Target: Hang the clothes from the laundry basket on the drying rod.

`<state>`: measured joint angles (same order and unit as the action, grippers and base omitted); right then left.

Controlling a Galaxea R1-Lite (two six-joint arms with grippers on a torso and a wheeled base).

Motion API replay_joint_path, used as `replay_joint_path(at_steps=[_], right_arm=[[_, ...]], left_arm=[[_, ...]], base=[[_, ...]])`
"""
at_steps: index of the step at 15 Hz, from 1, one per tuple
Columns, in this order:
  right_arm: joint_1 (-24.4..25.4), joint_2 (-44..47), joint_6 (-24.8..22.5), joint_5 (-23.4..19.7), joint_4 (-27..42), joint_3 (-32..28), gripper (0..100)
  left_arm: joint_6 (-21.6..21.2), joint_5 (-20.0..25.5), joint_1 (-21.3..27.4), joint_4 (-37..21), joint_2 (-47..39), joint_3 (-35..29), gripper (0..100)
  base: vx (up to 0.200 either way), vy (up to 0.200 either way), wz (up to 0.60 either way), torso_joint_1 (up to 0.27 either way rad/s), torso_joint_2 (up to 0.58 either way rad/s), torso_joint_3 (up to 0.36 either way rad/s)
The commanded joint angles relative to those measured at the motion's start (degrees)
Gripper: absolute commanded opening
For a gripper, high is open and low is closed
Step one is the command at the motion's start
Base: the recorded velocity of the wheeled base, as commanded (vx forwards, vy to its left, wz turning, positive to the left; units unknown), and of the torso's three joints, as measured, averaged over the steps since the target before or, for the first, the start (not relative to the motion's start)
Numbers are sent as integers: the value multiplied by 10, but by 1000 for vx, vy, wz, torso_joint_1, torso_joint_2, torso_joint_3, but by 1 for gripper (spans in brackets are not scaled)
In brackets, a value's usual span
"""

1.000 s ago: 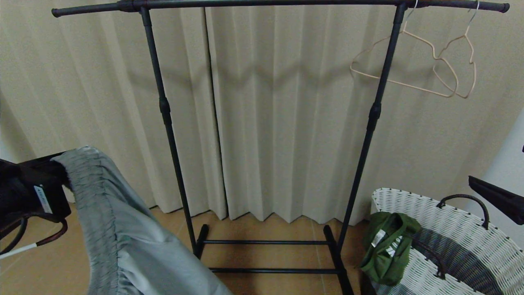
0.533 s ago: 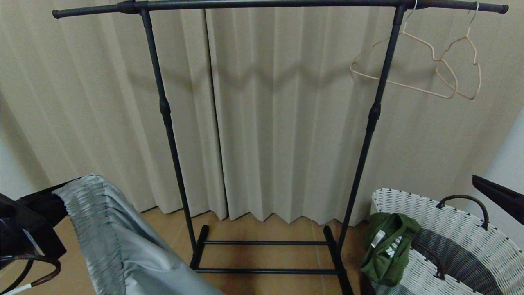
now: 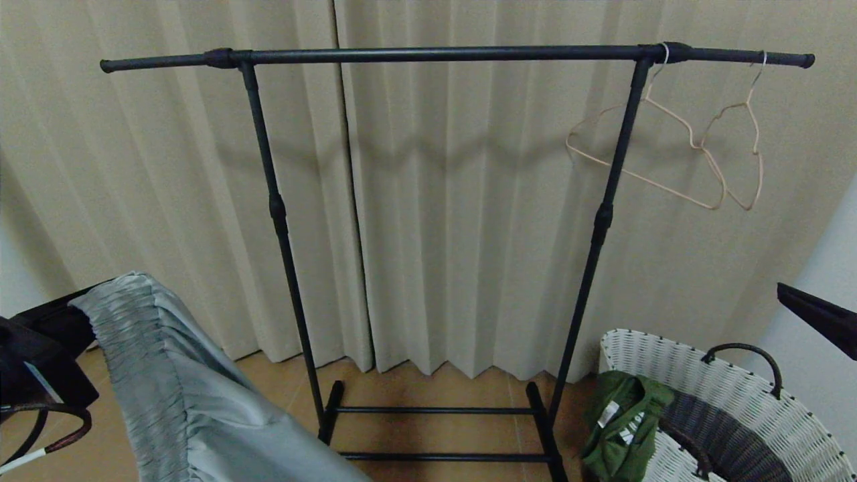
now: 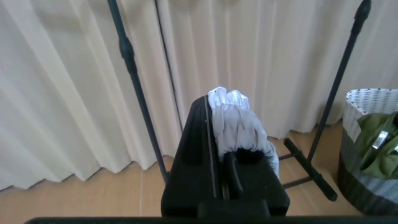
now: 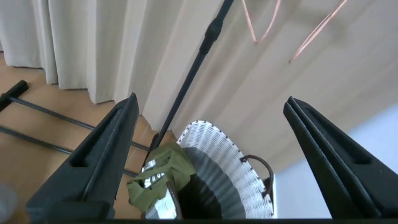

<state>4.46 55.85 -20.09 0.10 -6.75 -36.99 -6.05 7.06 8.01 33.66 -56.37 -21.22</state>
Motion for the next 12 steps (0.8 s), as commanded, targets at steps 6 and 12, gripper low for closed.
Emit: replay_joint_path(at_steps=[6,12], right_arm=[[-2,21,7,0,-1,0,100],[-34,33,7,-3,-1,7,100]], left_arm=[[-10,0,0,-1,11,10,0],[-10,1,1,-1,16,11,0]], base=[[0,0,0,166,-472,-307],[0,0,0,198,-494,-297]])
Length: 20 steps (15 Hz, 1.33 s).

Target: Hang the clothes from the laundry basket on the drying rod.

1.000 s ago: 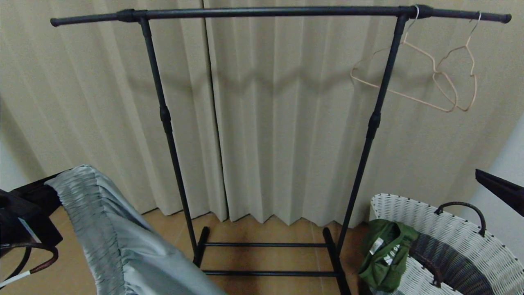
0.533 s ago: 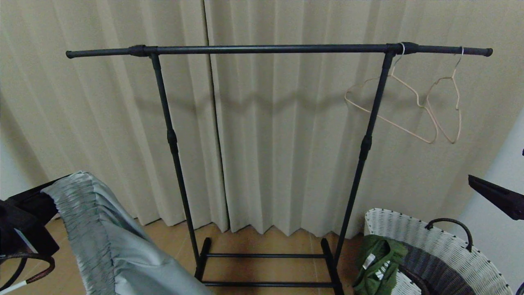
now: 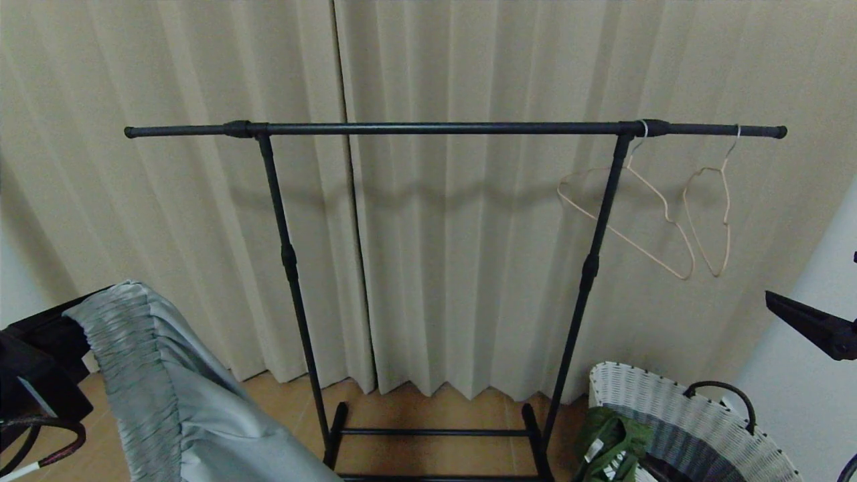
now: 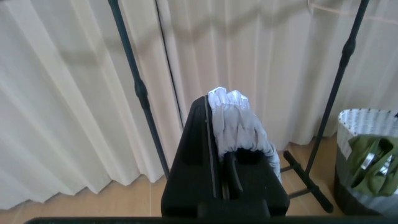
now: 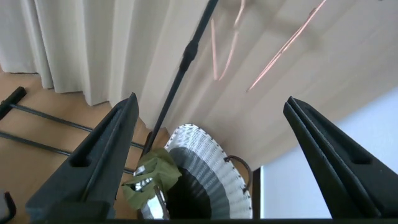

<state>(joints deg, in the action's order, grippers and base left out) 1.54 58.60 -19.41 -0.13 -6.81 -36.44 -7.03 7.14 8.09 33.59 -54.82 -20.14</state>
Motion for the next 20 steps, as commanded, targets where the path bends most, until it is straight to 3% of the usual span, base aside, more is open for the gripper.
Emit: replay_joint_path(at_steps=[1,7,13,20], right_arm=[[-5,6,-1,0,0,8,100],[-5,6,0,-2,0,24,100],[-4,6,15,-2,0,30,100],[-4,5,15,0,0,29,100]], left_arm=[[0,0,0,0,1,1,0],[0,0,0,0,2,3,0],[-15,0,0,0,2,3,0],[-19,0,0,-1,5,11,0]], base=[[0,0,0,217,-505,-305],[0,0,0,223,-513,-286],[0,0,0,36,-71,-41],[0,-200,0,5,2,-2]])
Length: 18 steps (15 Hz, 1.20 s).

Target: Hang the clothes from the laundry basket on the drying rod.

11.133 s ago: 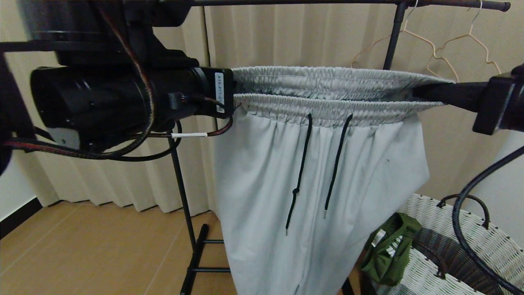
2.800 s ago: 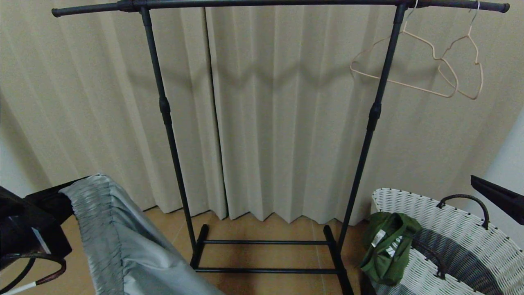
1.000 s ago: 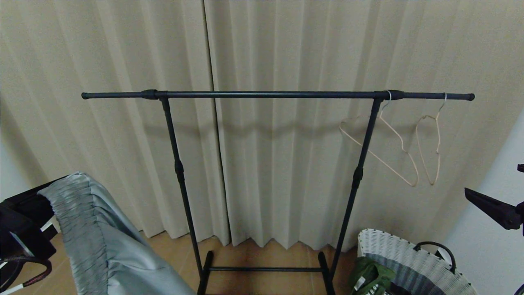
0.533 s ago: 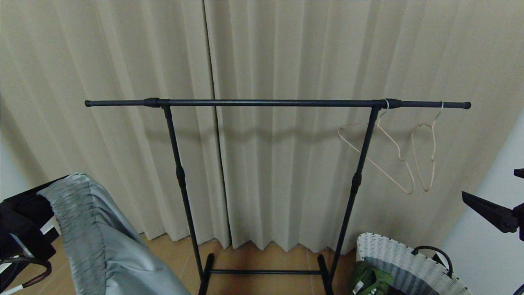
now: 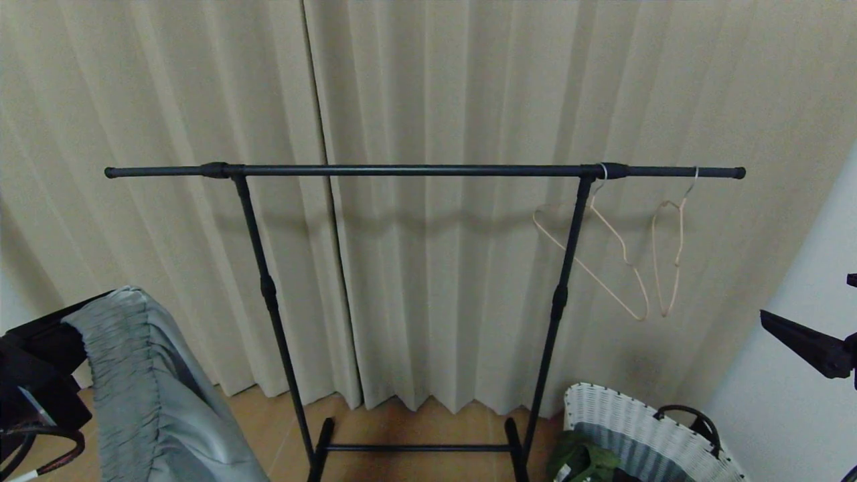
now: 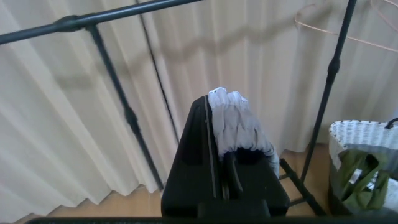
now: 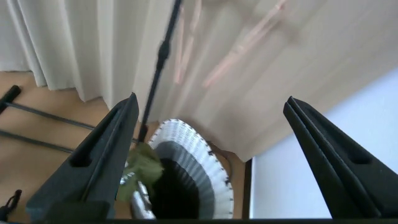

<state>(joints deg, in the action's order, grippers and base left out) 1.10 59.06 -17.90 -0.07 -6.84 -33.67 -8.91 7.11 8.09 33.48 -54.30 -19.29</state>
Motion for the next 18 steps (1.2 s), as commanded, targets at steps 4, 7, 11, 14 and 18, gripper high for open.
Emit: replay_joint_path(at_steps=[4,7,11,14,18], right_arm=[[0,-2,0,1,0,-1,100],[0,-3,0,2,0,-3,100],[0,-2,0,2,0,-4,100],[0,-1,0,2,0,-6,100],[0,0,0,2,0,-6,100]], left_arm=[[-1,0,0,0,-1,2,0],[-1,-1,0,1,0,2,0],[0,-1,0,1,-1,-3,0],[-21,-2,-1,0,1,-4,0],[-23,-3,-1,0,-2,-6,0]], base=[[0,-200,0,-1,4,4],[0,-67,0,2,2,2],[0,0,0,0,0,0],[0,0,0,0,0,0],[200,0,0,-5,0,2]])
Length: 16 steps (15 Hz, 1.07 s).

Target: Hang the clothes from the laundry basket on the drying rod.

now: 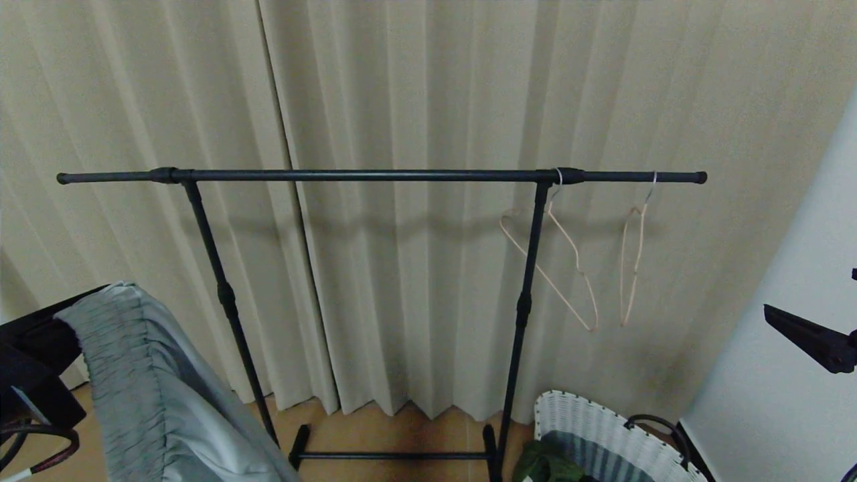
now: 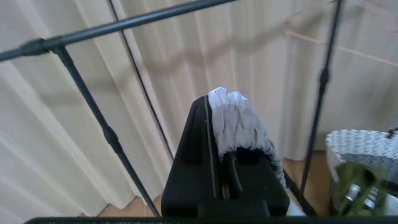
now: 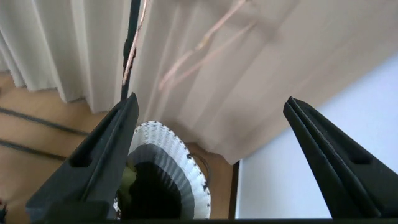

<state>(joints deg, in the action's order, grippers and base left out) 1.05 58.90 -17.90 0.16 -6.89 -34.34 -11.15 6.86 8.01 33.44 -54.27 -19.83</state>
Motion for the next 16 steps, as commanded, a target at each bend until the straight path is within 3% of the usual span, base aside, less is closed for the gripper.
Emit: replay_joint_path(at_steps=[1,8,13,16], right_arm=[[0,2,0,0,0,0,100],[-6,18,1,1,1,1,100],[-29,109,23,5,0,-13,100],[-25,204,79,58,0,-54,100]], left_arm=[[0,0,0,0,-3,0,0],[0,1,0,0,-10,5,0],[-1,0,-2,1,-33,16,0],[-2,0,-3,1,-47,19,0]], base=[[200,0,0,7,12,2],[200,0,0,6,2,2],[0,0,0,0,0,0],[0,0,0,0,0,0]])
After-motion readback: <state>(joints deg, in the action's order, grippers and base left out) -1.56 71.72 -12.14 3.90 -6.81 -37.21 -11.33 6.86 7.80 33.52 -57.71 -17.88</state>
